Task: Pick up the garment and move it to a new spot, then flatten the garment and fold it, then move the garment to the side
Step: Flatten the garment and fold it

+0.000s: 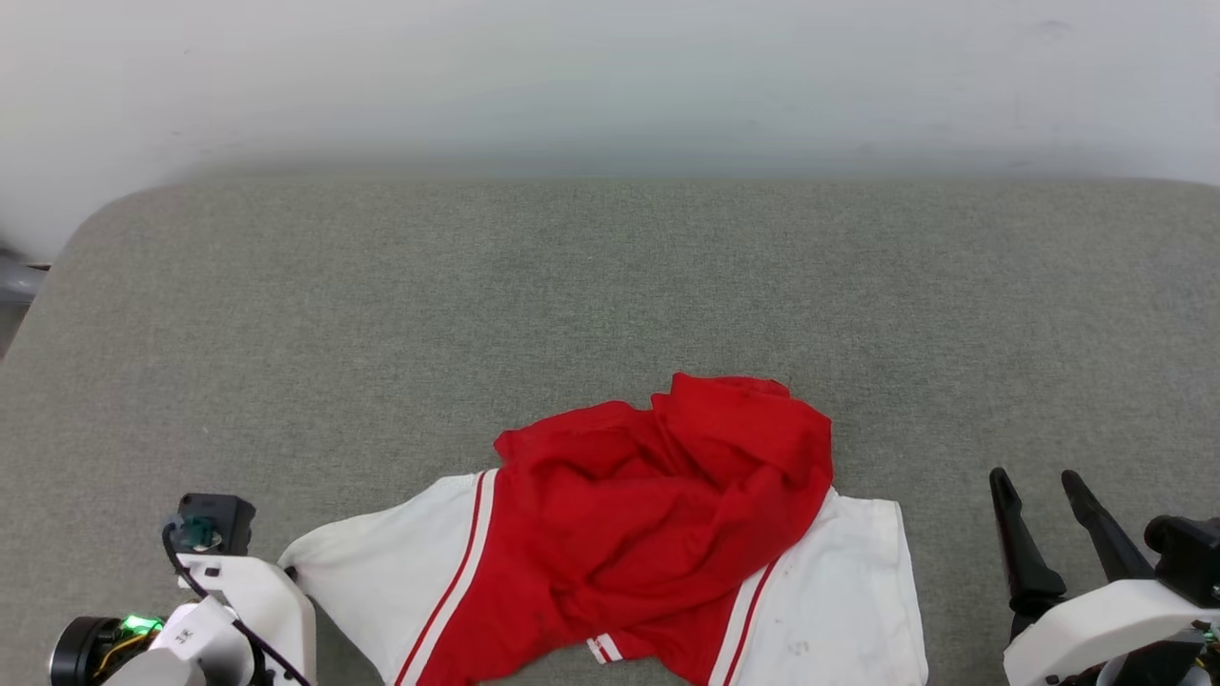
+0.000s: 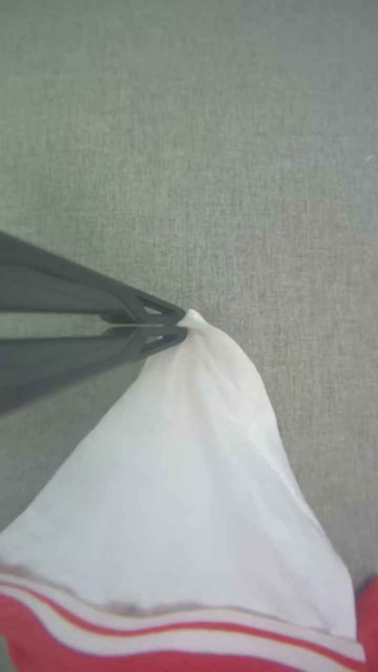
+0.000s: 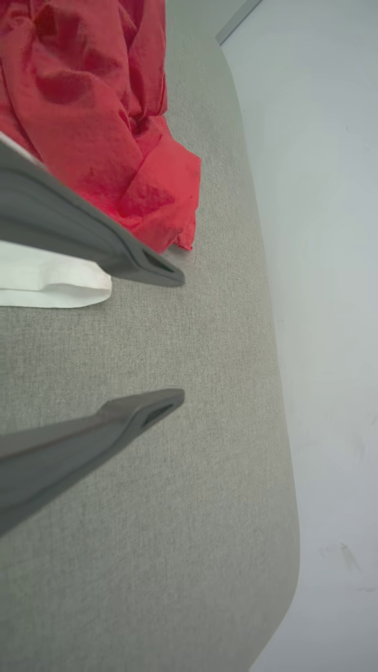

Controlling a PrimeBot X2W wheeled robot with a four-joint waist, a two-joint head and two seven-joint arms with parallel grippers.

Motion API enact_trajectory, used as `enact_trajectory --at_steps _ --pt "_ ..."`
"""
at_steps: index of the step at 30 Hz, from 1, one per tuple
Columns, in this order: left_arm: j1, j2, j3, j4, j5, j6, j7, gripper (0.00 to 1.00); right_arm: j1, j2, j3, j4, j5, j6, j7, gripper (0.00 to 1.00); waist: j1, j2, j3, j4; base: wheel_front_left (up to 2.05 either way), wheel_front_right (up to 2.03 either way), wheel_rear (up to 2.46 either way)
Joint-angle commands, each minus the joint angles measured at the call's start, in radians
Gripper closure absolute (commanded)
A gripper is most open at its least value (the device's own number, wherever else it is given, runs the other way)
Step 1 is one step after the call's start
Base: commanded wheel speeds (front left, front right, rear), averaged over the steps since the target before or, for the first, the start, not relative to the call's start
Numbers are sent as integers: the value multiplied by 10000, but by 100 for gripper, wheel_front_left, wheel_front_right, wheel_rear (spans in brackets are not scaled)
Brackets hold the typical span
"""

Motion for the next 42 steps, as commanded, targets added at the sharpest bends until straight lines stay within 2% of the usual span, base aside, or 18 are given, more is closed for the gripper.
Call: enact_trajectory --at_steps 1,6,7,9,19,24,35,42 --pt "185 -116 157 253 -136 92 -253 100 87 9 -82 -66 -28 -3 20 0 0 0 -20 57 0 0 0" --pt "418 -584 364 882 -607 -215 -794 100 213 9 -119 -171 49 -3 103 0 0 0 -128 83 0 0 0" --pt "400 -654 426 948 -580 -217 -1026 91 210 9 -87 -205 78 -3 129 0 0 0 -161 78 0 0 0" --pt "434 -812 478 1079 -594 -254 -1378 0 233 7 -57 -284 32 -3 178 0 0 0 -266 65 0 0 0" --pt "510 -1216 735 651 154 -446 -4270 0 592 9 -53 -406 -24 -3 481 0 0 0 -819 -30 0 0 0" --pt "562 -1386 806 -76 663 -249 -5132 0 905 7 -207 -189 81 -3 1107 0 0 0 -1026 -92 0 0 0" --pt "1171 -1893 1725 -2327 1927 140 -5468 0 1476 9 -164 126 -209 -3 4700 0 0 0 -910 255 0 0 0" --pt "1644 -2070 1939 -3118 2392 163 -5464 0 1069 9 428 290 -313 -3 5588 0 0 0 -685 586 0 0 0"
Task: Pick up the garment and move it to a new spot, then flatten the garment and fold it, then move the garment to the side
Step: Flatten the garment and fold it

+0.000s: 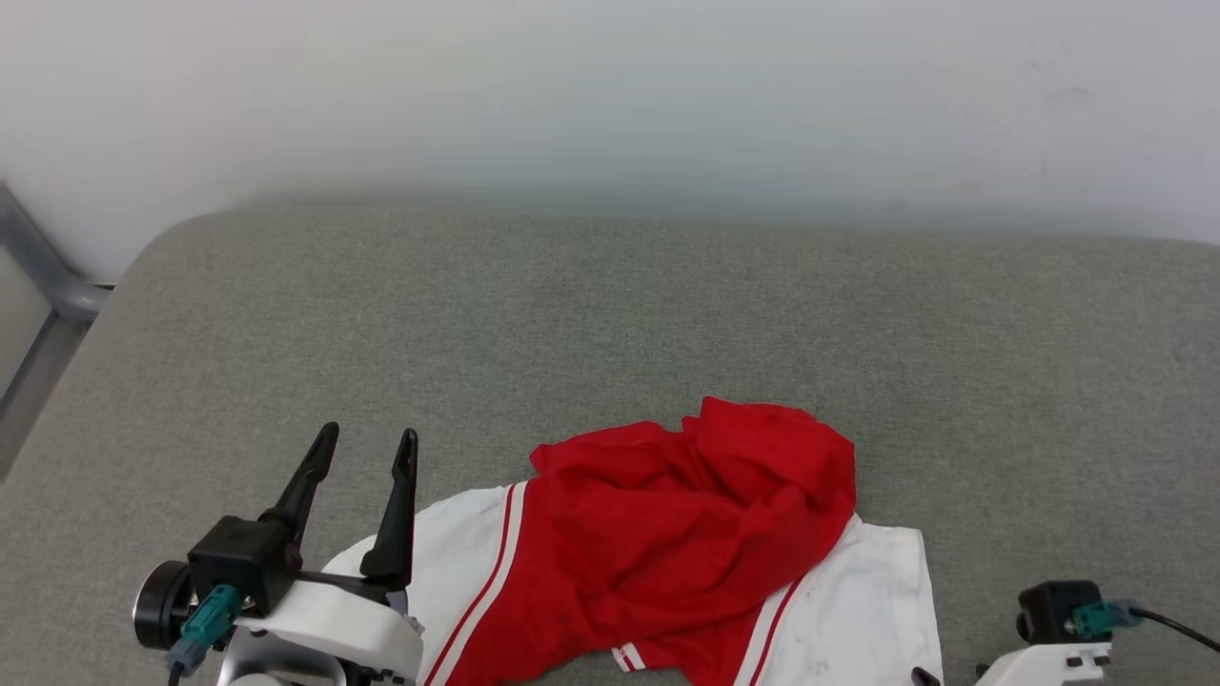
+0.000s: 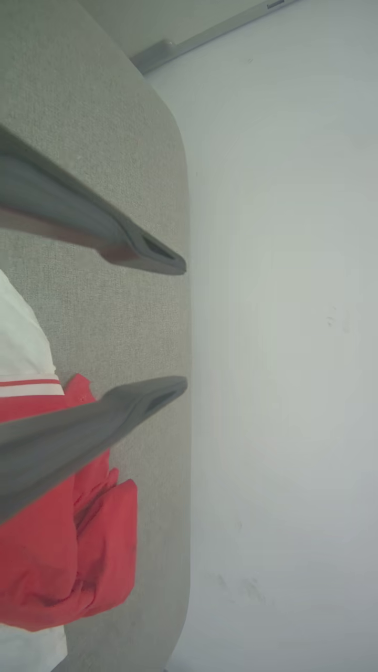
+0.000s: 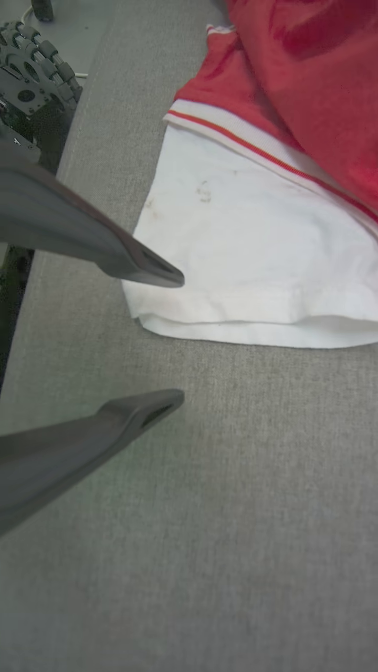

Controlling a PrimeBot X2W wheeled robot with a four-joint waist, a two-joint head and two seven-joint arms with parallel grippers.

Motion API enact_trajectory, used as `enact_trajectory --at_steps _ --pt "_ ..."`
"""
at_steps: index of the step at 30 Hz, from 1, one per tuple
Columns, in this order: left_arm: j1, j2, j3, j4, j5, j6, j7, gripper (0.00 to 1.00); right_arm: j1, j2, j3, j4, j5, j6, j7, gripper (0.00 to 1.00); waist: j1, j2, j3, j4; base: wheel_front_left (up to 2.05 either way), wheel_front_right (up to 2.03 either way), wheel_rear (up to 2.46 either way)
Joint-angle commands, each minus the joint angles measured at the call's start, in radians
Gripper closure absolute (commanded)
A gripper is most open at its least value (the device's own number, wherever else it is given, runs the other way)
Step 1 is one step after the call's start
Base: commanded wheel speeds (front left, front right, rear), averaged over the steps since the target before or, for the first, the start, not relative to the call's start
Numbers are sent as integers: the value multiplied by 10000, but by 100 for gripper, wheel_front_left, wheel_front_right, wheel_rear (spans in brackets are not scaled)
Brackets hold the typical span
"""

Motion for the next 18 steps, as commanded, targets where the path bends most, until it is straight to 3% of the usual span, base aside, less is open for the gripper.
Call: enact_trajectory --at_steps 1,14,15,16,17,18 --pt "142 -47 12 -96 62 -1 -43 0 -257 11 116 91 2 -3 59 0 0 0 125 123 0 0 0" --pt "80 -299 55 -168 99 -215 -45 0 -611 77 1054 1991 217 10 1406 0 0 0 744 583 0 0 0" --pt "73 -320 78 -156 112 -227 -45 0 -616 83 1077 2048 297 10 1468 55 0 0 766 578 0 0 0" --pt "59 -335 99 -139 127 -240 -46 0 -659 92 1097 2060 310 10 1478 82 0 0 780 574 0 0 0" --pt "54 -348 108 -111 142 -242 -46 0 -724 95 1107 2072 357 10 1463 100 0 0 778 570 0 0 0" --pt "59 -353 119 -83 157 -249 -46 0 -786 95 1115 2022 416 10 1397 100 0 0 765 559 0 0 0"
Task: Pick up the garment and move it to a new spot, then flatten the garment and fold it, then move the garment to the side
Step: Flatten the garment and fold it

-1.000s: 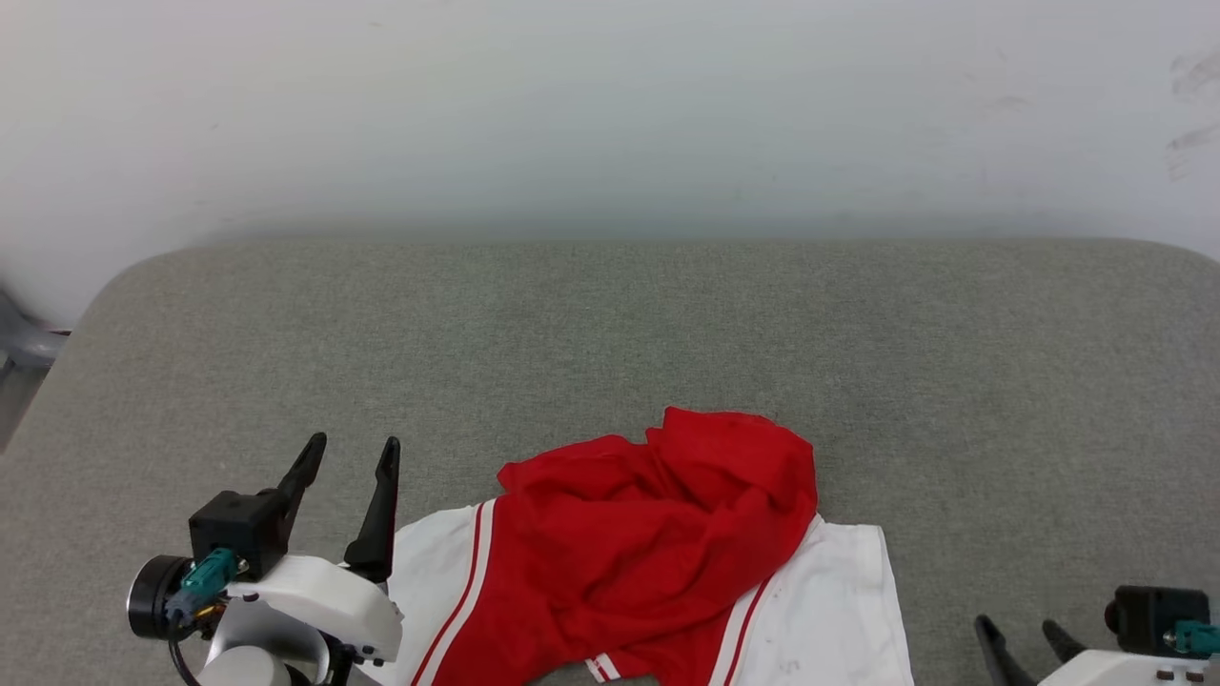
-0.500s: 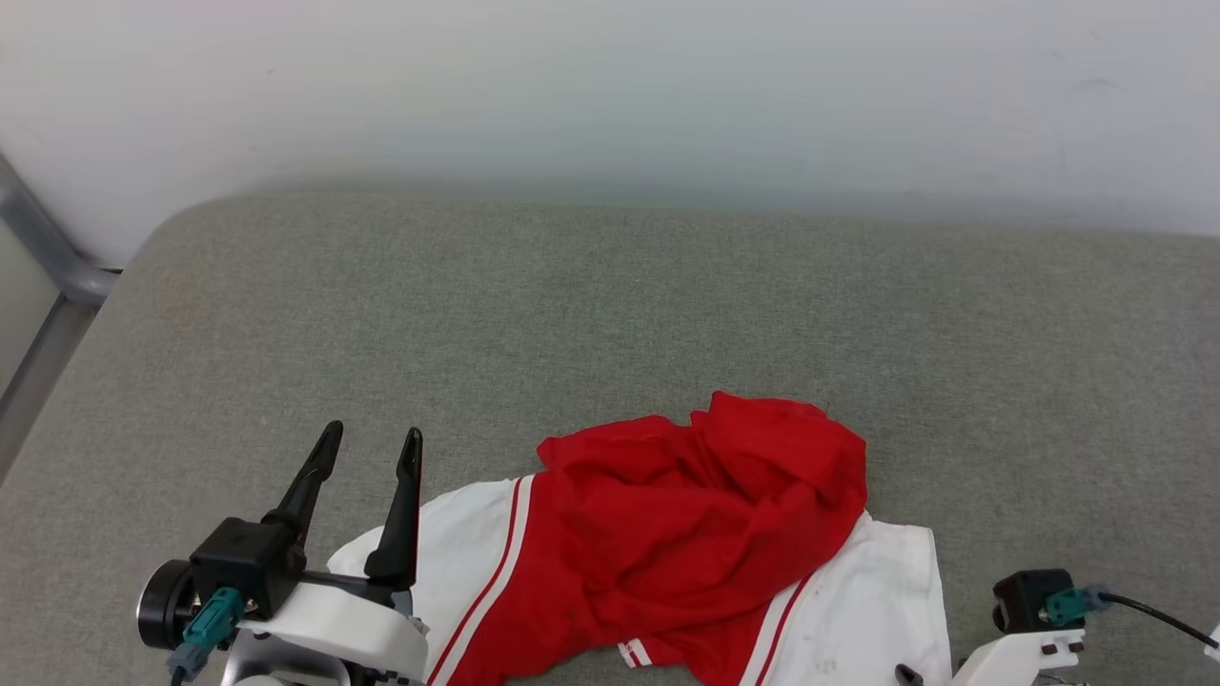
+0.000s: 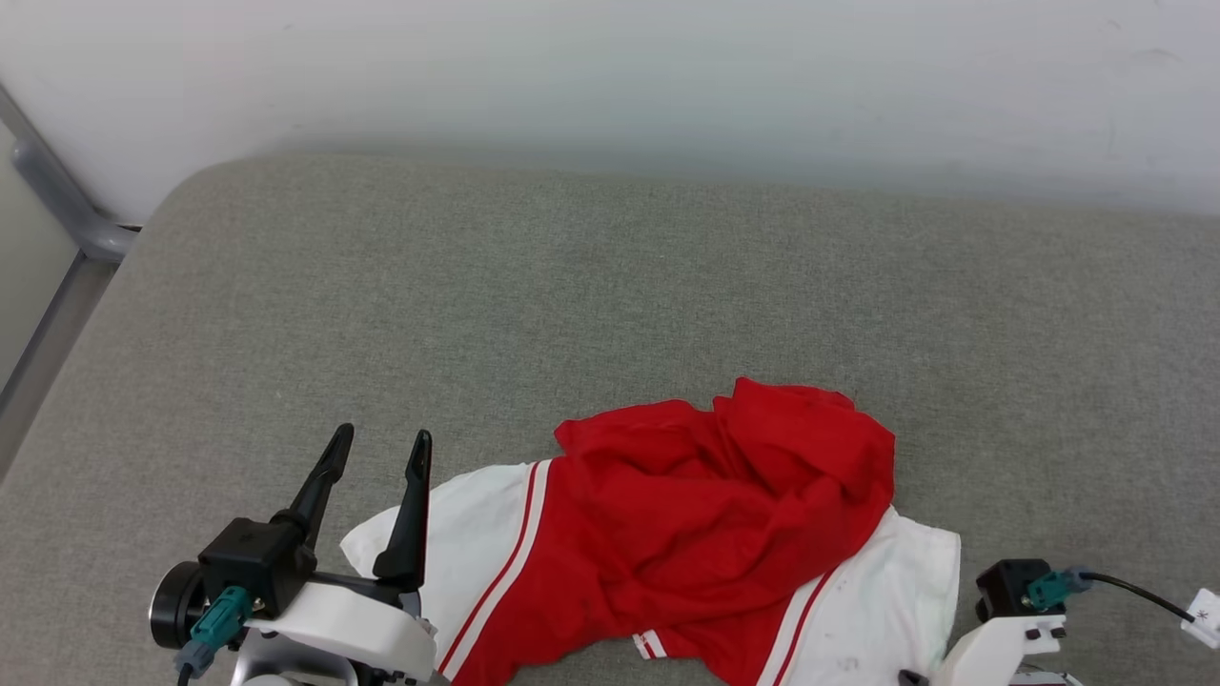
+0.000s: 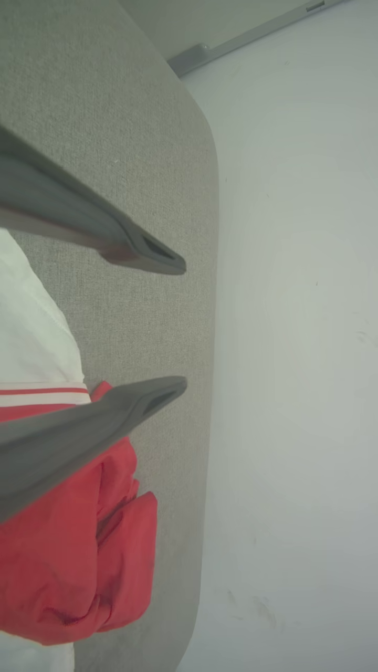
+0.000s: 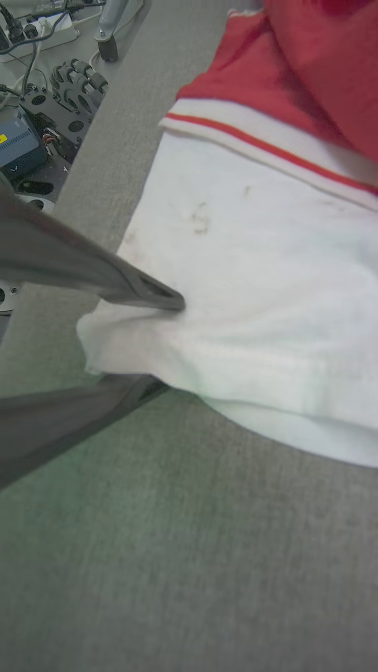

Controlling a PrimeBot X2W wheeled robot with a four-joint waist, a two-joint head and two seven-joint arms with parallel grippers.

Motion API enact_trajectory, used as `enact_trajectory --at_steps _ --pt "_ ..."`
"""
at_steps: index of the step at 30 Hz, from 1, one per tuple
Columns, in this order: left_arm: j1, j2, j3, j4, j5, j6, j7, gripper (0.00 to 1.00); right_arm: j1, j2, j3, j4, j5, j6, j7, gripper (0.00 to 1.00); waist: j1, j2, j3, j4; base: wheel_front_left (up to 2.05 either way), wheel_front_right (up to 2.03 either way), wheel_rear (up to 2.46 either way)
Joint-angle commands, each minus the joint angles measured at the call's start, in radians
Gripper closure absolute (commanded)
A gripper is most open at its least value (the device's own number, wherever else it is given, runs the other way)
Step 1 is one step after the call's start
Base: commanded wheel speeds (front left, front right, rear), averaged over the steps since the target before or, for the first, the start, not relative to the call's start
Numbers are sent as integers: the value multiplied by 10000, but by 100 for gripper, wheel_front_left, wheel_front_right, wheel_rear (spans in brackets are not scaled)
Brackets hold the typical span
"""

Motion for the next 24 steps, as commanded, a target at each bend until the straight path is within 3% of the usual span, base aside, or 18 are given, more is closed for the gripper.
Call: enact_trajectory --at_steps 1,11,16,24 --pt "-47 -32 52 62 64 -18 -46 0 118 196 225 361 151 28 30 100 0 0 -52 -30 0 0 0" --pt "132 140 139 259 -124 -12 114 0 -592 -65 -660 -718 -215 14 -861 100 0 0 -420 -306 0 0 0" --pt "-78 375 217 274 -573 -239 803 0 -732 -228 -1530 -912 -507 14 -822 100 0 0 -509 -421 0 0 0" --pt "-160 1187 -33 582 -2217 -1064 3849 0 -800 -83 -2027 -1165 -744 14 -805 100 0 0 -319 -742 0 0 0"
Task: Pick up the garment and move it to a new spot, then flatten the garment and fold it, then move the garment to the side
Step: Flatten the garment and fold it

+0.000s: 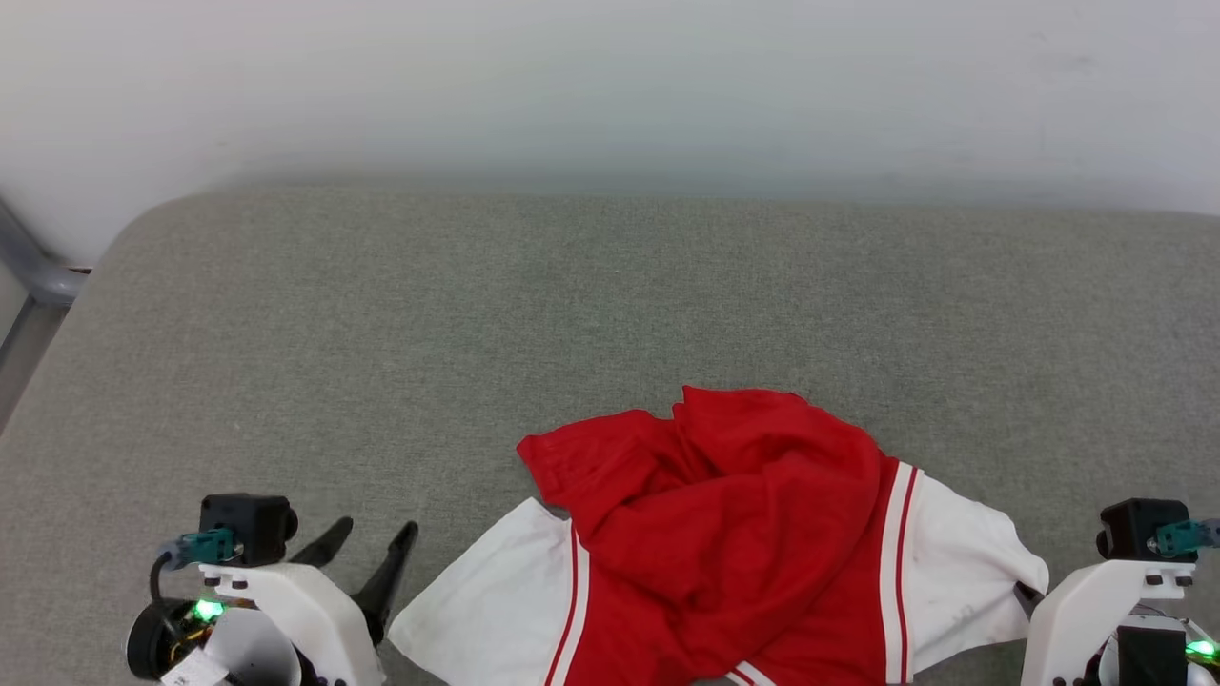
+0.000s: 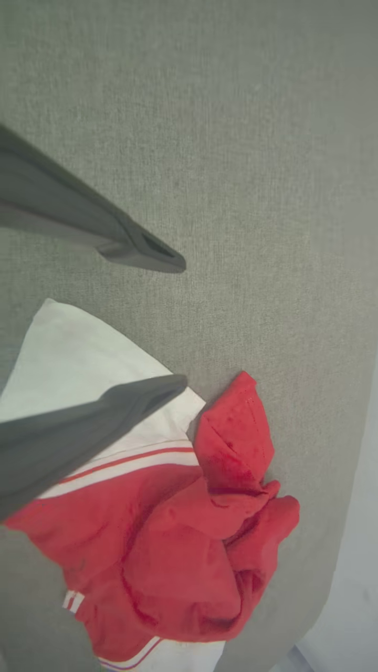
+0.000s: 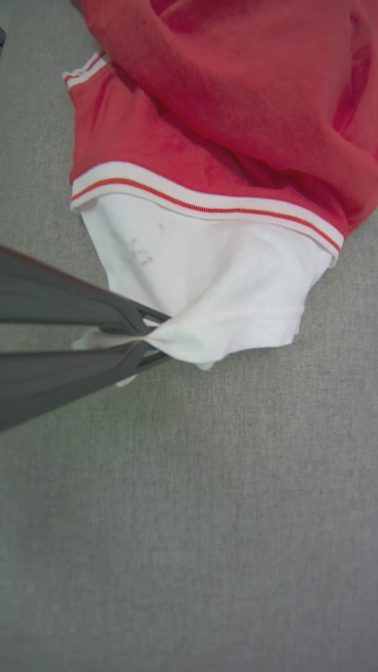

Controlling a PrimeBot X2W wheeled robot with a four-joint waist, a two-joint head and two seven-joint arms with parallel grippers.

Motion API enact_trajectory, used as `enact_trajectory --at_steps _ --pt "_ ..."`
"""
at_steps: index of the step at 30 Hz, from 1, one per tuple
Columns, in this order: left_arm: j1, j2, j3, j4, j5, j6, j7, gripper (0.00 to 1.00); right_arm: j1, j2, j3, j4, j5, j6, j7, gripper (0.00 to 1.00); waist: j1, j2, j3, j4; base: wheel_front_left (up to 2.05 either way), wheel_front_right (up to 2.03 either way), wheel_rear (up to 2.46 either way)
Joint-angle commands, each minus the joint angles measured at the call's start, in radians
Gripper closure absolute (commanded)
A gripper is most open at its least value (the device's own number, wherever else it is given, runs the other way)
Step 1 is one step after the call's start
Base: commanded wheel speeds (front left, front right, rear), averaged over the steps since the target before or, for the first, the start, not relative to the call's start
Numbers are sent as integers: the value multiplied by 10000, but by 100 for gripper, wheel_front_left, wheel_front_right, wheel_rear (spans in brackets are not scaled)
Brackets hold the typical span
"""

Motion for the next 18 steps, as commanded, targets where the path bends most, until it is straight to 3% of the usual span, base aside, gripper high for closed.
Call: enact_trajectory --at_steps 1,9,18 --pt "-69 156 -102 126 -342 -154 651 0 -153 59 6 -59 -64 -3 -32 100 -1 0 117 -99 0 0 0" --pt "-132 554 -647 832 -1634 -520 3380 0 -294 189 204 -23 16 -3 -177 100 -1 0 551 -411 0 0 0" --pt "-309 378 -1399 1966 -1767 -918 4498 0 -347 233 303 63 87 -3 -269 100 -1 0 799 -619 0 0 0"
